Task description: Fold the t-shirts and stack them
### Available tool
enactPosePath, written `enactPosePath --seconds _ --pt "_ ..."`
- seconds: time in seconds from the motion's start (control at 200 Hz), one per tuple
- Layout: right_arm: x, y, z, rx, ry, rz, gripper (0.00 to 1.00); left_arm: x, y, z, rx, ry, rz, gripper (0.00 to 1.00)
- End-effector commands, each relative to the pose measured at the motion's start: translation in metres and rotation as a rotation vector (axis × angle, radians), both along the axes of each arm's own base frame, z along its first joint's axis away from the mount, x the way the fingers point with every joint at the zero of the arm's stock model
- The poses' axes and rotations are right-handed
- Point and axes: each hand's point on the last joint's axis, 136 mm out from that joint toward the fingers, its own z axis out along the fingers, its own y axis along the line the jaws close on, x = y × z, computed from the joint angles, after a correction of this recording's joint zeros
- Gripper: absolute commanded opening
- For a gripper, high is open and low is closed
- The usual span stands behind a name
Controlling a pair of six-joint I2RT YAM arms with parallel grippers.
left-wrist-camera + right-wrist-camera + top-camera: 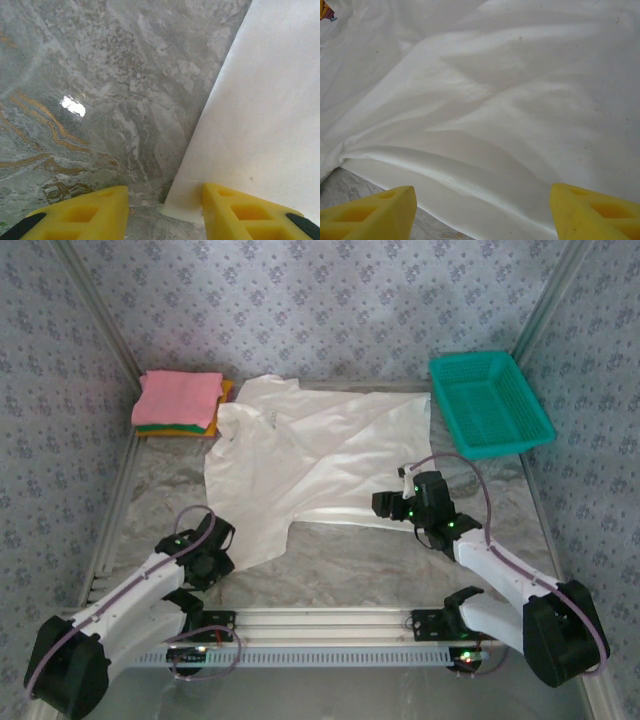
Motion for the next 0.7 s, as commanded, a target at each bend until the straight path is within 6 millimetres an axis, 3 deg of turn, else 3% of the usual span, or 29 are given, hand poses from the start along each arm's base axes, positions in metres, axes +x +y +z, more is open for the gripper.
enactPosePath --seconds 0.0,0.315,0.385,0.695 --pt "0.0046 0.0009 0.0054 0.021 -0.007 -0.01 0.73 0.0397 -0.0282 0.0159 -0.116 -0.162 -0.038 0.42" --pt "0.0043 0.0023 0.0031 0.027 0.007 -0.008 0.73 0.0418 -0.0288 0.0167 -0.118 -0.174 -0.043 0.33" --pt "0.0043 0.0018 0.0044 0.028 0.002 -0.01 0.74 0.0425 -0.028 0.0161 -0.114 -0.176 -0.041 0.24" --pt "0.004 0.0013 0.0074 0.034 -0.005 -0.014 0.74 0.0487 -0.0306 0.0207 -0.111 -0.188 -0.056 0.14"
